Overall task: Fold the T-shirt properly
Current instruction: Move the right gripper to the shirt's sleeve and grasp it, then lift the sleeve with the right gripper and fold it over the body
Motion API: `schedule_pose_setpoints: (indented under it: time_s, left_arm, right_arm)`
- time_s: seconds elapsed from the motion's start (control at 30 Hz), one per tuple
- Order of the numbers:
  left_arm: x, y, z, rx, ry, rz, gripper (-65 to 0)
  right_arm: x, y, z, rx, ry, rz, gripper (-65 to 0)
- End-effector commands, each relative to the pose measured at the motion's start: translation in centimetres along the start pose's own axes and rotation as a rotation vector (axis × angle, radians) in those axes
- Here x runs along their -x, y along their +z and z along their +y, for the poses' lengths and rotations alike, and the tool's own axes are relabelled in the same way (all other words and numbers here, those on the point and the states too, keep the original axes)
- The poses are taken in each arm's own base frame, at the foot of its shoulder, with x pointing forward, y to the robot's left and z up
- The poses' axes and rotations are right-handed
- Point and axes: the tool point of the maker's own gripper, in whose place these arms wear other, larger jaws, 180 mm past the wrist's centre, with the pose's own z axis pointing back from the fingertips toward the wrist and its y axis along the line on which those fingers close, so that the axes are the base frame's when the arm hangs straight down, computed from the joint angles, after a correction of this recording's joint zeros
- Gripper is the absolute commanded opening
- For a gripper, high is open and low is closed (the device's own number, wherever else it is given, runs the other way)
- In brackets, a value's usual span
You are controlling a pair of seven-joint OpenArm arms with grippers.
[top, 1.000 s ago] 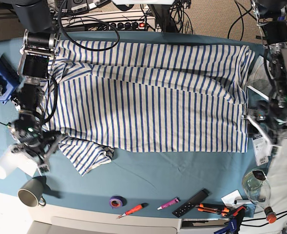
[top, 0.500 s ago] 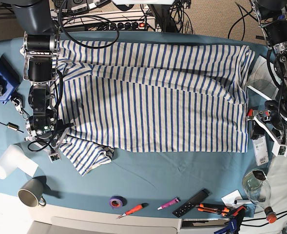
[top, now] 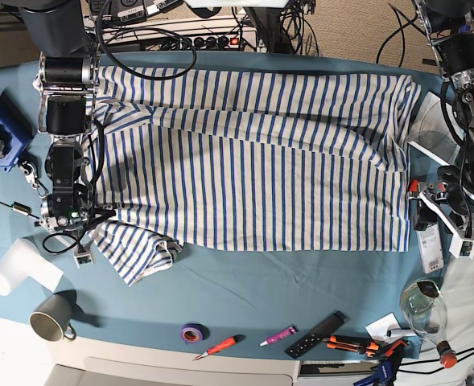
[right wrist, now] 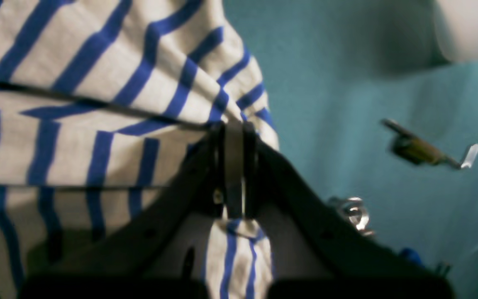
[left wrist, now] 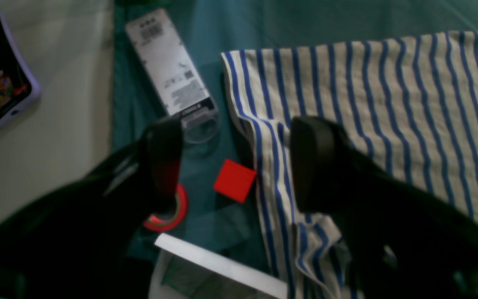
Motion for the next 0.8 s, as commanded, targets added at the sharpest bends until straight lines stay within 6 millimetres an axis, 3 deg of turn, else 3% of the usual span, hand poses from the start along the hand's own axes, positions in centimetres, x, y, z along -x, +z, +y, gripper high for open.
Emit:
schedule_pose_setpoints:
  time_s: [0.0,0.13,0.23,0.47,0.77]
  left_arm:
    - [-2.0,0.6,0.5,-0.01,-0.017,-0.061,-24.2]
    - [-2.0,0.6,0.5,-0.01,-0.016,-0.062,-24.2]
    - [-2.0,0.6,0.6,-0.013,-0.019,-0.058,-24.2]
    - [-2.2,0.6,0.8,-0.024,-0.025,-0.073,-24.2]
    - [-2.1,0.6,0.8,-0.025,-0.025,-0.07,-24.2]
  right_arm:
    - [-2.7,1.8,-2.1,0.047,-0.012,-0.068,-65.0]
    - [-4.7,5.6,-2.3,0.044,-0.029,-0.11,-65.0]
    - [-4.8,6.3,-1.9,0.021,-0.036,-0.114,-65.0]
    - [-1.1,5.2,1.6,-0.099,0.025,-0.036,-65.0]
    - [4.2,6.9,6.6,-0.235,0.137,-0.057,-65.0]
